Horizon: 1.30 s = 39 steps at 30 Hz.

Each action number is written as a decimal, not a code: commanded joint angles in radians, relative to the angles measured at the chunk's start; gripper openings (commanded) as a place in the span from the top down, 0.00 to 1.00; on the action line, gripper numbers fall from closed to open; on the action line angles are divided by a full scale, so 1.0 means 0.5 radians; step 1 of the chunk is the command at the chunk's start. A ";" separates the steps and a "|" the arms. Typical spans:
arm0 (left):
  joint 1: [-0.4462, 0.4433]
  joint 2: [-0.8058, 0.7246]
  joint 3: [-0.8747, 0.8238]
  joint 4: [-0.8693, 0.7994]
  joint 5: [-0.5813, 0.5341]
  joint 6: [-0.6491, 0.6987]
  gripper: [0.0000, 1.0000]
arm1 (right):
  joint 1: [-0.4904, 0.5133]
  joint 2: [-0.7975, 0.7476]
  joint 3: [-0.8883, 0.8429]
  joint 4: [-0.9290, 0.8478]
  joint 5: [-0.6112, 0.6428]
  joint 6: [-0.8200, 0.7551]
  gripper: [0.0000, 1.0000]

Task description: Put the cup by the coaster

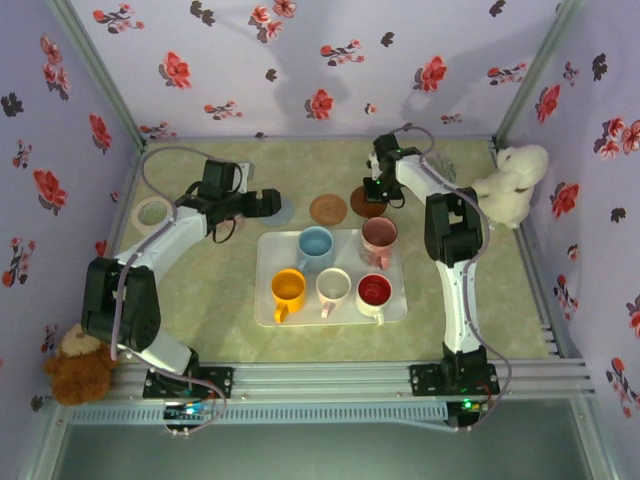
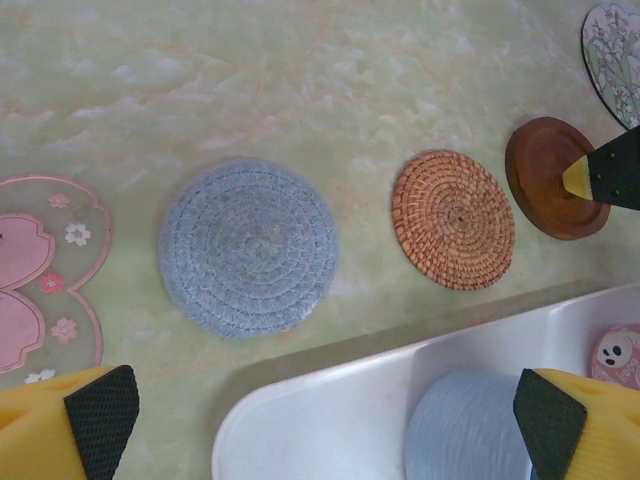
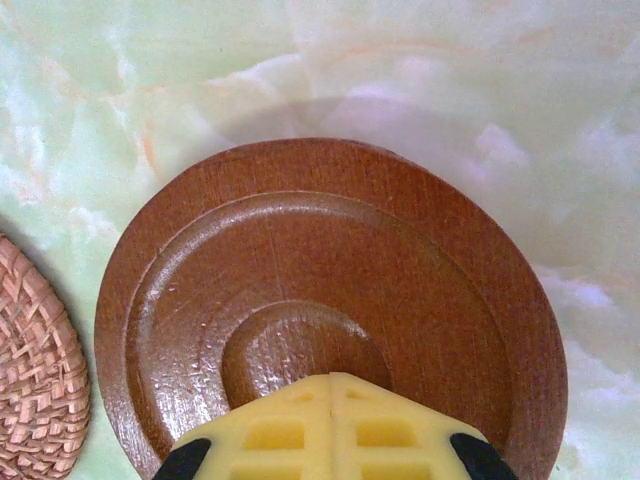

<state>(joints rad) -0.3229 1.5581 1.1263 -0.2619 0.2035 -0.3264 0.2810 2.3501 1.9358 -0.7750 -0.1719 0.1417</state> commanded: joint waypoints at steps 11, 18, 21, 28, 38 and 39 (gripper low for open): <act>-0.018 -0.061 -0.010 0.024 0.011 0.014 0.01 | 0.010 -0.122 -0.206 -0.052 0.083 0.048 1.00; -0.022 -0.059 -0.019 0.022 0.013 0.011 0.01 | 0.012 -0.160 -0.275 -0.032 0.080 0.060 1.00; -0.022 -0.064 -0.022 0.023 0.013 0.009 0.00 | 0.014 -0.170 -0.291 -0.026 0.080 0.066 1.00; -0.022 -0.066 -0.022 0.019 0.012 0.010 0.01 | 0.023 -0.202 -0.319 -0.017 0.082 0.072 1.00; -0.023 -0.076 -0.021 0.021 0.011 0.011 0.01 | 0.023 -0.220 -0.308 -0.007 0.063 0.085 0.95; -0.025 -0.077 -0.019 0.021 0.012 0.009 0.01 | 0.023 -0.225 -0.302 -0.007 0.051 0.085 0.92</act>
<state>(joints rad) -0.3294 1.5543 1.1263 -0.2615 0.2031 -0.3264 0.2844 2.2665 1.8000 -0.7368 -0.1558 0.1692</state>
